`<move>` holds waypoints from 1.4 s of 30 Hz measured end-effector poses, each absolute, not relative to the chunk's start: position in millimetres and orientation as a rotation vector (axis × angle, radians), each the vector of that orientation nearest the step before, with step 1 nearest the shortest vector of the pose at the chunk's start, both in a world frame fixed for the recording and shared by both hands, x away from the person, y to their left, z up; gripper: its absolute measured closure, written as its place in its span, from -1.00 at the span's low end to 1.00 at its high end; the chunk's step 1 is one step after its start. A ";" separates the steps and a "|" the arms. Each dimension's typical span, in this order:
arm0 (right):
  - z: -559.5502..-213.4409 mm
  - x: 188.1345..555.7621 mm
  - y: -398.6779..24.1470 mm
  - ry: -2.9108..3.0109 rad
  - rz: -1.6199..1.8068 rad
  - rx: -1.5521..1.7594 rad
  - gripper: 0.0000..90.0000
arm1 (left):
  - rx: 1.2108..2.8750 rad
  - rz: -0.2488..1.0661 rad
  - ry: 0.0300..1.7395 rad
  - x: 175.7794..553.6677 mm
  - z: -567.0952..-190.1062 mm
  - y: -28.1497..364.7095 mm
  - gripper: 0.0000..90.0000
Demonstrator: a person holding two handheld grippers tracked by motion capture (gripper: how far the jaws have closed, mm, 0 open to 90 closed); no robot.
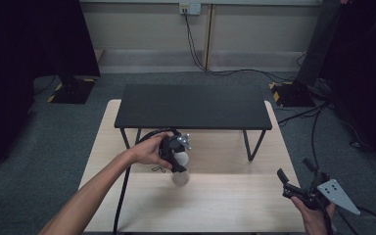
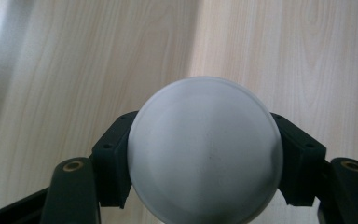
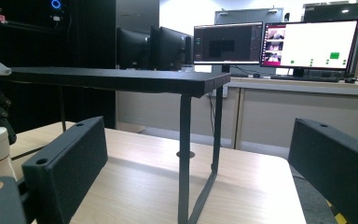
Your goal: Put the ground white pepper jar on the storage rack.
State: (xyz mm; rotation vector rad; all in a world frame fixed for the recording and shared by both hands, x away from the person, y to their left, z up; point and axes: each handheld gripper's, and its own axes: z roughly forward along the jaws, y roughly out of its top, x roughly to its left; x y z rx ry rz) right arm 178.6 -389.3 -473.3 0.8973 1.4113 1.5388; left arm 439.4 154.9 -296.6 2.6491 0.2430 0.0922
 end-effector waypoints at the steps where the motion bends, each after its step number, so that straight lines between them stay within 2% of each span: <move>1: -473.4 178.6 -389.3 1.411 1.539 0.897 -0.91 | 2.649 0.092 0.242 439.4 -296.6 155.1 -0.27; 14: -473.5 178.4 -389.6 1.406 1.537 0.897 -0.91 | 2.657 0.071 0.226 433.2 -283.5 154.5 -0.26; 22: -473.5 178.4 -389.4 1.404 1.538 0.898 -0.91 | 2.653 0.090 0.205 421.9 -231.1 162.5 -0.26; 29: -473.7 178.4 -389.4 1.401 1.540 0.899 -0.91 | 2.608 0.112 0.279 410.8 -184.1 180.6 -0.26; 42: -473.8 179.4 -388.7 1.406 1.545 0.900 -0.91 | 2.644 0.200 0.421 403.7 -85.5 194.9 -0.26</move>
